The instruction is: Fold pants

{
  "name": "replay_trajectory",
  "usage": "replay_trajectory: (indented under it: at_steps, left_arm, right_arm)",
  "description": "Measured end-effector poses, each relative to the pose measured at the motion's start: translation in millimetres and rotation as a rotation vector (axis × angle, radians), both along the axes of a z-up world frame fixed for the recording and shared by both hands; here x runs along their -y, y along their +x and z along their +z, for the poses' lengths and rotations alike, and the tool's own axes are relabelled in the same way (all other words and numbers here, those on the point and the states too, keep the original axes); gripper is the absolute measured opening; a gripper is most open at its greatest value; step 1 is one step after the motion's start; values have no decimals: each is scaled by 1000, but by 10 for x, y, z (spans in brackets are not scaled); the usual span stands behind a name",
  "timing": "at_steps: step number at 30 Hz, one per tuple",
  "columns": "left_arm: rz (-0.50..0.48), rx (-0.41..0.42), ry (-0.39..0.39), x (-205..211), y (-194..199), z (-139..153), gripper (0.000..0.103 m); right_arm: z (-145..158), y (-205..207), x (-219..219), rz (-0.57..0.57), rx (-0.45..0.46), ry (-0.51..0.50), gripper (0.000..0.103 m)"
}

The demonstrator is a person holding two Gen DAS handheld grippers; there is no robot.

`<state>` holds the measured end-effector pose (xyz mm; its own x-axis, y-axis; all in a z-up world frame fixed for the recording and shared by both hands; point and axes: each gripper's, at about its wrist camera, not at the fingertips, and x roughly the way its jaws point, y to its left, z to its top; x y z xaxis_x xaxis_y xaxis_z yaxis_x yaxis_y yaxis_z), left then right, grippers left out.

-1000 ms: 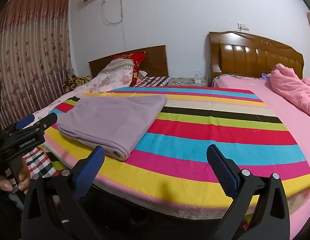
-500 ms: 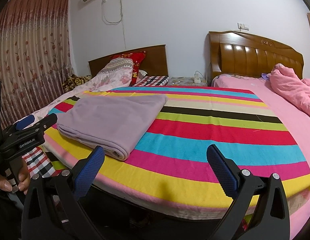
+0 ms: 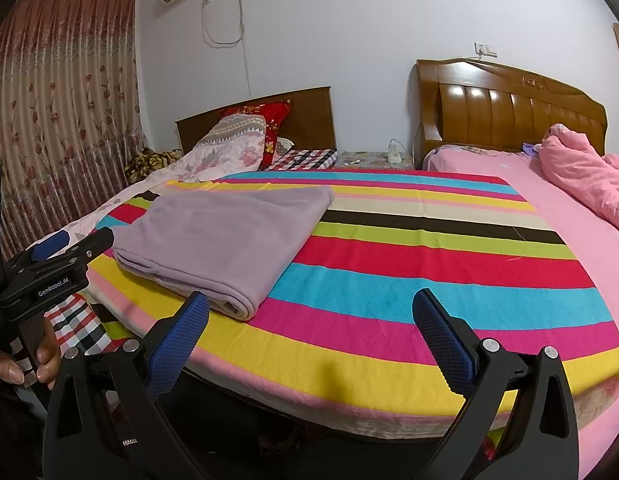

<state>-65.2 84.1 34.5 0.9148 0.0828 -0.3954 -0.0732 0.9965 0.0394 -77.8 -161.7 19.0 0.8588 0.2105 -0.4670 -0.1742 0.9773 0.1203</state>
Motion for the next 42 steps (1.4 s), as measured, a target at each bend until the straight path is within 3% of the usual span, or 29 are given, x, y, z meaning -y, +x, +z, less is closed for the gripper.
replay_trajectory:
  at_steps: [42]
  left_arm:
    - [12, -20, 14, -37, 59, 6, 102]
  right_arm:
    - [-7, 44, 55, 20, -3, -1, 99]
